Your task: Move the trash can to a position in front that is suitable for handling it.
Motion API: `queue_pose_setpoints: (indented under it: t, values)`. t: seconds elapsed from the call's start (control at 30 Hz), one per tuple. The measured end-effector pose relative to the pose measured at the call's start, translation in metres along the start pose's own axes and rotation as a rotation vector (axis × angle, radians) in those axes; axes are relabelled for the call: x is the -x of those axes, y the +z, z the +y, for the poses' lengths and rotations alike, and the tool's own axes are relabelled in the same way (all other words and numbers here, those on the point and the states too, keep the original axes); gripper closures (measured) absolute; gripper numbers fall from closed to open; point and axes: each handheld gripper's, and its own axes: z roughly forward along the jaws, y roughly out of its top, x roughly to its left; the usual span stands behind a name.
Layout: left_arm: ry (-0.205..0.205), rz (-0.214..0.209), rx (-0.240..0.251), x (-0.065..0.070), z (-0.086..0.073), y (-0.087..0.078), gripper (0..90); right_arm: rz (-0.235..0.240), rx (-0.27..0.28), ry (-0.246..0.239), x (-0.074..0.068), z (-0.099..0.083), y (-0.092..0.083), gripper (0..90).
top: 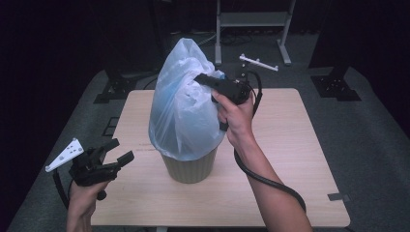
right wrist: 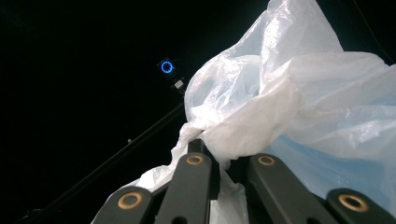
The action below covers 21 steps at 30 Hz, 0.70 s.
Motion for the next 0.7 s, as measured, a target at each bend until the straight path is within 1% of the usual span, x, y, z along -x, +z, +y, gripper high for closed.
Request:
queue_pose_setpoints:
  t: [0.3,0.5,0.7]
  values:
    - [-0.001,-0.005,-0.001,0.001,0.000,0.000,12.0,0.021,0.021,-0.020,-0.014,0.009,0.000,89.4]
    - [0.002,-0.007,0.002,0.002,0.000,0.000,12.1,0.036,0.025,-0.028,-0.023,0.013,0.003,89.4]
    - [0.001,-0.011,0.001,0.002,0.001,-0.001,12.0,0.054,0.027,-0.043,-0.036,0.017,0.007,89.4]
